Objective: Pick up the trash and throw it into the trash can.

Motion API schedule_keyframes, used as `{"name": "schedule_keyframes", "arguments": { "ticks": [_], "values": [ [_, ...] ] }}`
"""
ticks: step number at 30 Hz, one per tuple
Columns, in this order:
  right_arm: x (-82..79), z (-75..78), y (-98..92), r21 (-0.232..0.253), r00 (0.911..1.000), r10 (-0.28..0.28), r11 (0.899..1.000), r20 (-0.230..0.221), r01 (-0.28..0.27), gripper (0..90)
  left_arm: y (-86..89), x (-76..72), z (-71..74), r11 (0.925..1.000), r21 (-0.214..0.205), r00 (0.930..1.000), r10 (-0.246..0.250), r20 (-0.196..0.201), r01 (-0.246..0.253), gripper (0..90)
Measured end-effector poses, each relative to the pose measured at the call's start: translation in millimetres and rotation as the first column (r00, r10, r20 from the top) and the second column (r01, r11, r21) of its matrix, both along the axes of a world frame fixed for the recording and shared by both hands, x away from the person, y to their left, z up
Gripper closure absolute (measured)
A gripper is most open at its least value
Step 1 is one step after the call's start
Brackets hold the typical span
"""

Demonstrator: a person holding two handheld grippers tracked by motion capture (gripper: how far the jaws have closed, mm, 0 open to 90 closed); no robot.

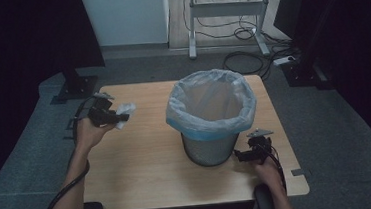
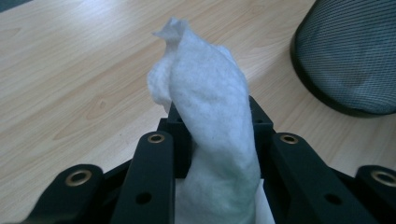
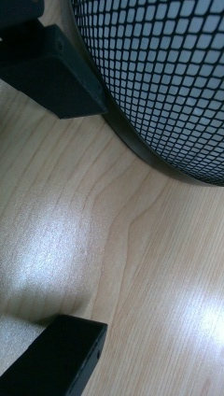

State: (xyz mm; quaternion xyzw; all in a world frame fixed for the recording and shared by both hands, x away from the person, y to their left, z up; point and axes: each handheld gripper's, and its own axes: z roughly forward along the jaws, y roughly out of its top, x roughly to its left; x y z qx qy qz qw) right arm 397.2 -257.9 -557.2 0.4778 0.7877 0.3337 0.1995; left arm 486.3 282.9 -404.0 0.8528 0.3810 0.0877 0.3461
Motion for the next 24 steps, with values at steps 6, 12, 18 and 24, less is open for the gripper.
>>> {"name": "schedule_keyframes", "arguments": {
  "ticks": [6, 12, 18, 24],
  "values": [
    [0.0, 0.0, 0.1, 0.0, 1.0, 0.0, 1.0, 0.0, 0.0, 0.0, -5.6, -1.0, 18.1, 0.9997, -0.009, 0.9997, -0.023, 0.002, 0.023, 70.7],
    [-0.1, 0.0, 0.1, 0.0, 1.0, 0.0, 1.0, 0.0, 0.0, 0.0, -10.3, -2.6, 39.8, 0.9986, -0.018, 0.9988, -0.048, 0.009, 0.049, 70.6],
    [0.0, 0.0, 0.0, 0.0, 1.0, 0.0, 1.0, 0.0, 0.0, 0.0, -13.6, -3.9, 58.5, 0.997, -0.027, 0.9973, -0.072, 0.015, 0.073, 70.6],
    [0.0, 0.0, 0.1, 0.0, 1.0, 0.0, 1.0, 0.0, 0.0, 0.0, -20.0, -6.3, 76.5, 0.9946, -0.029, 0.9947, -0.099, 0.029, 0.1, 70.6]
  ]
}}
